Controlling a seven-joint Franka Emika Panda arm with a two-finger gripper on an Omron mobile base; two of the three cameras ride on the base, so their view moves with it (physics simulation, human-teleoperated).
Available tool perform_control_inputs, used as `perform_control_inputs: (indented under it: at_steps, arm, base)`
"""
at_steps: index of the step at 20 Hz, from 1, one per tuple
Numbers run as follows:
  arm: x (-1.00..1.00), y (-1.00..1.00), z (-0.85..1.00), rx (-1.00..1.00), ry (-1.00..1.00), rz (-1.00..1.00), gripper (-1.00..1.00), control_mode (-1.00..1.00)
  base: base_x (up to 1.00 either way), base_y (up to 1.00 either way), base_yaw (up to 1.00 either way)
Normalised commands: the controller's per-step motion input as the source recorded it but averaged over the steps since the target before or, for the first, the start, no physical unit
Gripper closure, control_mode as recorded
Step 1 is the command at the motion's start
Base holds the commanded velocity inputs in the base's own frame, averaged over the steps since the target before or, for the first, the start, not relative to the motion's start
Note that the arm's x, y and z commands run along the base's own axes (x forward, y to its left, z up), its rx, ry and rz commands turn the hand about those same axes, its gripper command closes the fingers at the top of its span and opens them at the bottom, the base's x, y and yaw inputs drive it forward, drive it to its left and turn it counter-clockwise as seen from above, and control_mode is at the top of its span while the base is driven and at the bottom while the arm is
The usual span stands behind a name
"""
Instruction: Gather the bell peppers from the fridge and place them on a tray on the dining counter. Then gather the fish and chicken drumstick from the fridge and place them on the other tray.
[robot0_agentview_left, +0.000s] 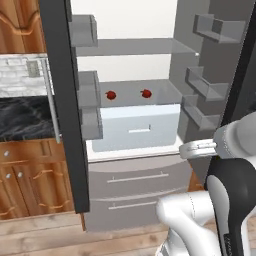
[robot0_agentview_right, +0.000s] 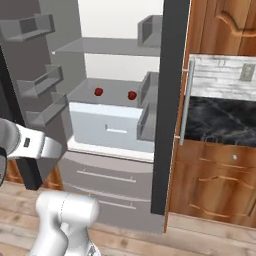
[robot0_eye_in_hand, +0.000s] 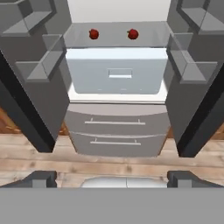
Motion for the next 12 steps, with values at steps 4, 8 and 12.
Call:
perform_control_inputs:
  at_steps: [4, 8, 12]
  arm:
    - [0.0, 0.0, 0.0, 0.0, 0.0, 0.0, -1.0, 1.0]
    - [0.0, 0.0, 0.0, 0.0, 0.0, 0.0, -1.0, 1.0]
    - [0.0, 0.0, 0.0, 0.0, 0.0, 0.0, -1.0, 1.0]
  base:
    - [0.67, 0.0, 0.0]
    - [0.85, 0.0, 0.0]
    - [0.8, 0.0, 0.0]
